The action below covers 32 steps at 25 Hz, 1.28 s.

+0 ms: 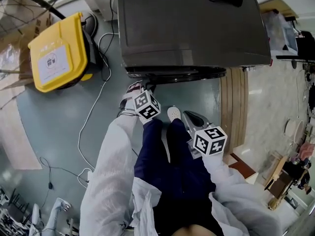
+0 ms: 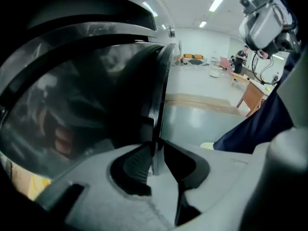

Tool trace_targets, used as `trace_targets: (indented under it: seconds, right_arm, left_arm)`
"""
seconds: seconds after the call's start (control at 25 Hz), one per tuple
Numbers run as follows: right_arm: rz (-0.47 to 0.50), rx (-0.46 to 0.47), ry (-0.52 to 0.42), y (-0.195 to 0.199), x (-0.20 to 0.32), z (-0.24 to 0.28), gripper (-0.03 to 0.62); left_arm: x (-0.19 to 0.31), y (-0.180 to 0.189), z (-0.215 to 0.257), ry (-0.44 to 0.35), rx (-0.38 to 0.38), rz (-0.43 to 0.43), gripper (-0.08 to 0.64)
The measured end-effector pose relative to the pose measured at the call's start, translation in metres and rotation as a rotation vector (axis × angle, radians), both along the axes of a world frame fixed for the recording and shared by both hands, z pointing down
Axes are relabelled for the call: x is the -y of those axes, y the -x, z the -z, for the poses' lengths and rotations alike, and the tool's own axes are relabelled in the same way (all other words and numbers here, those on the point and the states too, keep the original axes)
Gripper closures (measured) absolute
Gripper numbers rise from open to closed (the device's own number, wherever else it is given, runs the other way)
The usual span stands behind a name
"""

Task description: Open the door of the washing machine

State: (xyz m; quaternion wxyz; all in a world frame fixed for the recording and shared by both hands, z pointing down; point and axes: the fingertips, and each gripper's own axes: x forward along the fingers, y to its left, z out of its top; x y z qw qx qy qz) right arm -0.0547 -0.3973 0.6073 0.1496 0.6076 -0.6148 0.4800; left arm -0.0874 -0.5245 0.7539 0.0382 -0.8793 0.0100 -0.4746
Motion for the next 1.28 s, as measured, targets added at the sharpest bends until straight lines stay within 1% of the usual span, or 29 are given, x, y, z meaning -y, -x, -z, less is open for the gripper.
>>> trace_targets:
  seconds: [0.2,0.36,0.44,0.56,0.68,0.84,1.0,1.16,1.28]
  right_arm:
    - [-0.018,0.019,-0.008,0.007,-0.010,0.001,0.584]
    - [-0.008,0.025,-0.017,0.000,-0.028,0.003,0.584]
    - [-0.006,0.036,-0.026,-0.006,-0.039,0.003,0.584]
    - [0.017,0.054,-0.039,-0.010,-0.055,0.004,0.584]
    - [0.057,0.060,-0.056,-0.015,-0.073,0.003,0.584]
    - [0.100,0.081,-0.079,-0.026,-0.115,0.005,0.584]
    - [0.124,0.128,-0.099,-0.041,-0.157,0.003,0.584]
    - [0.179,0.134,-0.110,-0.055,-0.197,0.001,0.584]
    - [0.207,0.135,-0.126,-0.067,-0.220,-0.001,0.584]
  left_arm:
    - [-0.020,0.010,-0.004,0.016,0.023,-0.005,0.483]
    - [-0.062,0.017,-0.003,0.019,0.024,-0.021,0.488]
    - [-0.084,0.019,-0.002,0.024,0.034,-0.005,0.488]
    - [-0.114,0.024,-0.005,0.042,0.055,0.047,0.489]
    - [-0.142,0.025,-0.005,0.054,0.054,0.095,0.489]
    - [-0.191,0.022,-0.005,0.074,0.053,0.182,0.491]
    - [-0.234,0.012,-0.007,0.093,0.040,0.259,0.491]
    - [-0.277,0.000,-0.008,0.109,0.027,0.344,0.491]
    - [-0.304,-0.009,-0.007,0.123,0.008,0.387,0.491]
